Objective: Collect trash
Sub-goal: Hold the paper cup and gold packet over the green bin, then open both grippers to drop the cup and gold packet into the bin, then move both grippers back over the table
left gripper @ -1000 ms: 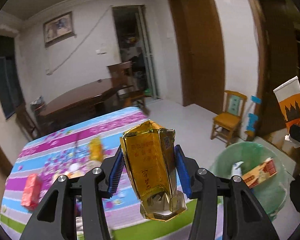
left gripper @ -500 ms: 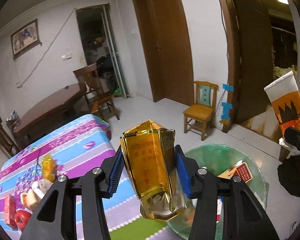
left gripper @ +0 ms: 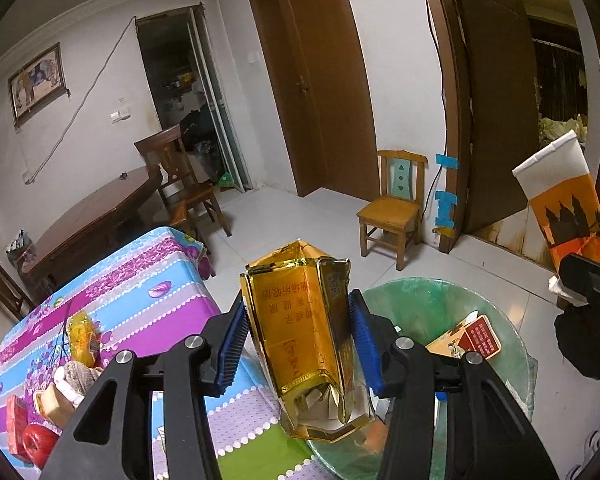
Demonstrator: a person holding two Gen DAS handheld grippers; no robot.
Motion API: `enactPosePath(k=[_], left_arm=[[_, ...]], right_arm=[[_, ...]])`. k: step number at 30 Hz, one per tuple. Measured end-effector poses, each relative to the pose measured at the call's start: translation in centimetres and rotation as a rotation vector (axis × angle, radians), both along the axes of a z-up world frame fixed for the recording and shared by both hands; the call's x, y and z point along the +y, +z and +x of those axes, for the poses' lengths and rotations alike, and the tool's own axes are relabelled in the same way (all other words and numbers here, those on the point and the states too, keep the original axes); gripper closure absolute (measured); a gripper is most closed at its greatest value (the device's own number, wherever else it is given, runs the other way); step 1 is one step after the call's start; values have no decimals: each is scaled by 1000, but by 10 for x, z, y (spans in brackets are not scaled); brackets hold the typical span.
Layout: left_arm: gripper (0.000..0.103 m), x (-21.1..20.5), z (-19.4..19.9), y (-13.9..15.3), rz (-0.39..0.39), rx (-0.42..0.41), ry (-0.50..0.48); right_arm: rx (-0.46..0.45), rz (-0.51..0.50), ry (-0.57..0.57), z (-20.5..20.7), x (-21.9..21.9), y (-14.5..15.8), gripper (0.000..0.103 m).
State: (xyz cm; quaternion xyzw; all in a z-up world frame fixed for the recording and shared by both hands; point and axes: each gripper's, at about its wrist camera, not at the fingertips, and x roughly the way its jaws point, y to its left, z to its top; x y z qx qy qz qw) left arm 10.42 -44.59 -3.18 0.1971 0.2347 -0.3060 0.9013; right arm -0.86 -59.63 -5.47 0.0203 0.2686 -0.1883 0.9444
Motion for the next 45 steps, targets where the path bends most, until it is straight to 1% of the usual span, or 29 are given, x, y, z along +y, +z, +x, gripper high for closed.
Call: enactPosePath(k=[4,7,12,14,15,16,17,18,21,28,32,35,40,45], left_arm=[[53,4,1,-1,8,1,-6],[53,5,4,-2,5,16,-17],[53,10,18,-1,-17,93,-69],[50,10,22,-2,-22,128,-110],[46,9,25,-4,-8,143,-131],[43,9,27,-5,0,151,-138],[31,9,27,-6,3,159,-143],[25,12,30,-6,-6,178,-151],[25,20,36,-4,-26,199,-151],[24,37,39,1,-48,185,-117],[23,48,34,1,-44,154,-101],[23,56,32,1,-49,151,-89],[23,77,28,2,-66,146,-57],[21,115,28,2,-93,139,-11]], right_arm=[[3,31,12,-1,-4,0,94],[6,78,31,1,-8,-1,93],[6,156,53,5,-14,-4,93],[20,184,61,8,-17,-6,93],[28,196,67,9,-18,-7,88],[28,206,70,10,-18,-8,70],[20,214,69,9,-18,-8,58],[5,219,64,6,-19,-7,45],[-19,234,62,0,-21,-5,45],[-36,238,50,-3,-19,-2,45],[-33,199,49,0,-10,-2,45],[-40,175,55,1,-1,0,45],[-80,145,69,2,12,3,45],[-138,87,94,5,38,4,45]])
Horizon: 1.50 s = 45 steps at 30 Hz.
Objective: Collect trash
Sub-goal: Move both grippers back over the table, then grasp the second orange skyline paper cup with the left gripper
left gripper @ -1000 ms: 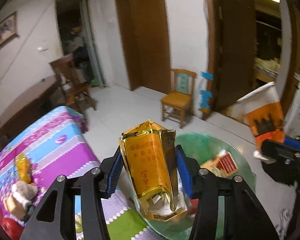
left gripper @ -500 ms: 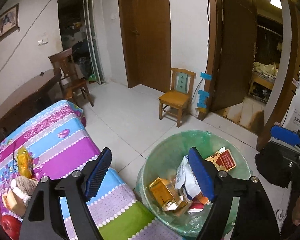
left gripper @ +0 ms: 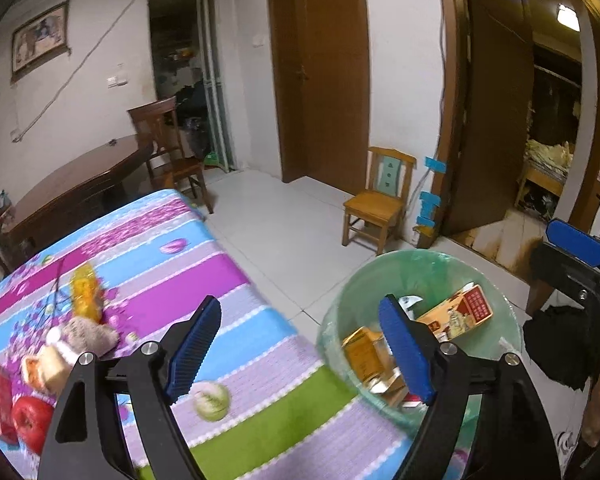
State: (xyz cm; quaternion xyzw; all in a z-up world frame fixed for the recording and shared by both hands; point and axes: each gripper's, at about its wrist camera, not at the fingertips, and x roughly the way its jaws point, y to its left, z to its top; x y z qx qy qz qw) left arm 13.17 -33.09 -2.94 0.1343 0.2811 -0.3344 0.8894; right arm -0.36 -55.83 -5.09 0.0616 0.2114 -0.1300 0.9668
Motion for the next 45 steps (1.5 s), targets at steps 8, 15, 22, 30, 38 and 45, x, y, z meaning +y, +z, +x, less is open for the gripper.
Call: enactPosePath(k=[8,15,22,30,38,45], left_arm=[[21,76,1,12,-57,-5,104],[19,175,32,37,-122,40,266],[18,290,127,58,-162,301,519],[23,312,208,0,-66,601,648],[24,308,241,-50,-76,704,719],[54,303,242,-56,-11,646,719]], right_arm=[[-16,49,113,29,37,-9,45],[25,56,220,59,75,-15,45],[47,39,304,76,111,-18,42],[108,127,338,87,118,-44,41],[153,179,353,90,114,-64,41],[166,187,357,90,112,-68,41]])
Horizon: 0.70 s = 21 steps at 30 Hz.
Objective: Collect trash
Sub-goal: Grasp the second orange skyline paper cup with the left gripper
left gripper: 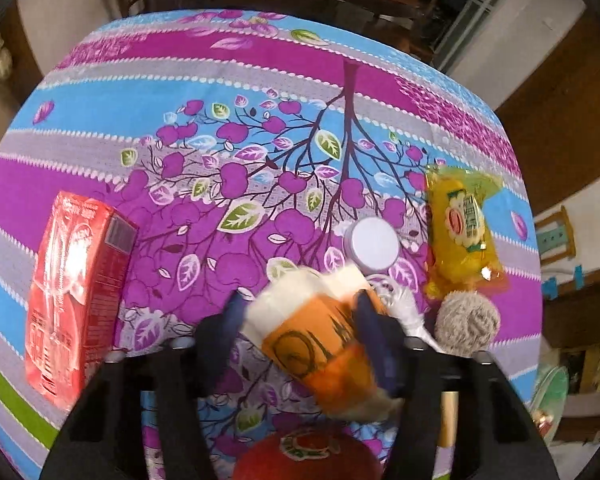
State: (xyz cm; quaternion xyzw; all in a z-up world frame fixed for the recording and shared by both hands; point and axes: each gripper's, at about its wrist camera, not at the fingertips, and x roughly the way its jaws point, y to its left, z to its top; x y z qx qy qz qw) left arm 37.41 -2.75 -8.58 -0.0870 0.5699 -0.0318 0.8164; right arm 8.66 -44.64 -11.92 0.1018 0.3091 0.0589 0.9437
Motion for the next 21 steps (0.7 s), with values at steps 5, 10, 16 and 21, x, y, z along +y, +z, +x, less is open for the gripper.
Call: enactPosePath(k=[5,10,16,21], left_arm=[[82,-1,-24,19,-38,-71,-98],[102,1,-54,35,-143,-96,-213],[100,16,-55,37,-139,-86,-152],[26,0,-45,36,-123,-127,-164]], right_arm=[[8,13,6,2,-1,-2,41],[3,0,36,4,8,1,41],[3,-20,83,11,25,3,41],[11,-16,111,13,36,-2,38]])
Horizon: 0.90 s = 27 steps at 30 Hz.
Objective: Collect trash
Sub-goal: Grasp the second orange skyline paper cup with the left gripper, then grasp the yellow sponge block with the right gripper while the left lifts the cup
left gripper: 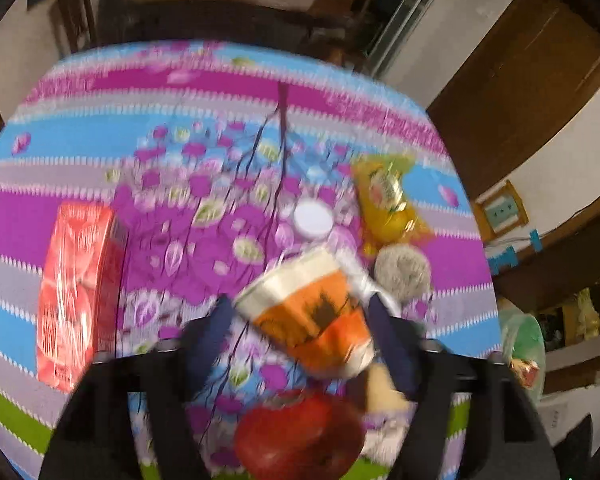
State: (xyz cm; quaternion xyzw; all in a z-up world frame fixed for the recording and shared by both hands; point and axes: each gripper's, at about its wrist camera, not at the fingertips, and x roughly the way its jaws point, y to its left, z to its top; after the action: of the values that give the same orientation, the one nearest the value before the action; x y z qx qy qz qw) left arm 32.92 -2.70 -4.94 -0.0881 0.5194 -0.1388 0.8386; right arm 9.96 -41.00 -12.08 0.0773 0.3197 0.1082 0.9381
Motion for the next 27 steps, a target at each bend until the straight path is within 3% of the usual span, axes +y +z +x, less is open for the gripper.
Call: enactPosePath(k=[3,6,7,9,11,18,22,27], left_arm=[[17,-11,12,-9,-7,58,-16],[18,-16,25,-36,40,170,-1],[22,-14,28,-44,32,201,6],[62,-5,28,-49,-15,220,37],[66,7,25,-40,-148,226,24],[72,51,-15,18,-214,-6,77],[72,71,-59,41,-197,-150,108],[72,89,-102,38,-186,-181,119]], right_arm=[[22,1,4,1,1,-7,38],[36,12,3,1,0,-11,38],[37,15,2,0,-1,-12,38],[37,20,3,0,-2,-12,38],[31,8,8,1,-1,-10,38],[-4,1,88,10,19,6,38],[-37,17,190,24,42,24,38],[9,28,250,56,66,31,39]])
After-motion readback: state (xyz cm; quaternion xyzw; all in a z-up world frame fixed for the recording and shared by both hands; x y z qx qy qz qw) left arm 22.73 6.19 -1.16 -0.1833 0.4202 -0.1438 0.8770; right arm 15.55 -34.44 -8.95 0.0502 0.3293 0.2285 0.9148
